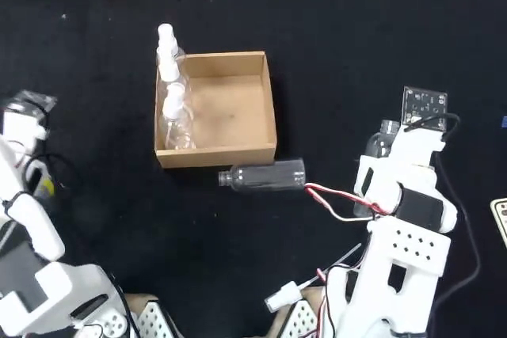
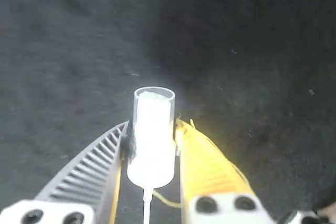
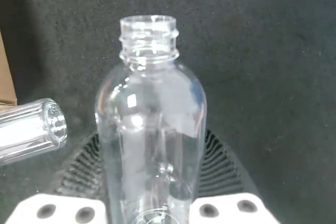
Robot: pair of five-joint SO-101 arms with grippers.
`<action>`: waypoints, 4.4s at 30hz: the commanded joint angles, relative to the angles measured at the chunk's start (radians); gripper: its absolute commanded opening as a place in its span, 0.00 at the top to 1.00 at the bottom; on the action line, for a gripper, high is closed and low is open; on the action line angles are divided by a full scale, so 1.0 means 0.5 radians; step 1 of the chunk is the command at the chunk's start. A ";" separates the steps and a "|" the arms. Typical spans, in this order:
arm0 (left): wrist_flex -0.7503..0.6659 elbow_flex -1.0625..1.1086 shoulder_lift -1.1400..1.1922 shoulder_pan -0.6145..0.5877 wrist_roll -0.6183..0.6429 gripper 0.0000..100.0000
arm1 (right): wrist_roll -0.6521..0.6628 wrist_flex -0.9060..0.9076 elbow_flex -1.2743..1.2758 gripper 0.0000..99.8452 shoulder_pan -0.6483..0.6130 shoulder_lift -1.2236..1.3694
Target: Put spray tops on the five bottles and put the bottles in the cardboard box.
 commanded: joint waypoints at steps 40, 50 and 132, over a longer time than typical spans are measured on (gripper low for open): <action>0.543 -1.036 -0.733 0.186 1.525 0.97 | -0.212 -0.660 0.167 0.99 -1.310 -0.063; 0.868 -1.573 -0.736 0.189 1.758 0.97 | -0.212 -0.632 0.238 0.99 -1.310 -0.367; -0.681 -0.198 -1.633 2.714 2.522 0.95 | -0.334 -0.884 1.045 0.99 -1.884 -1.941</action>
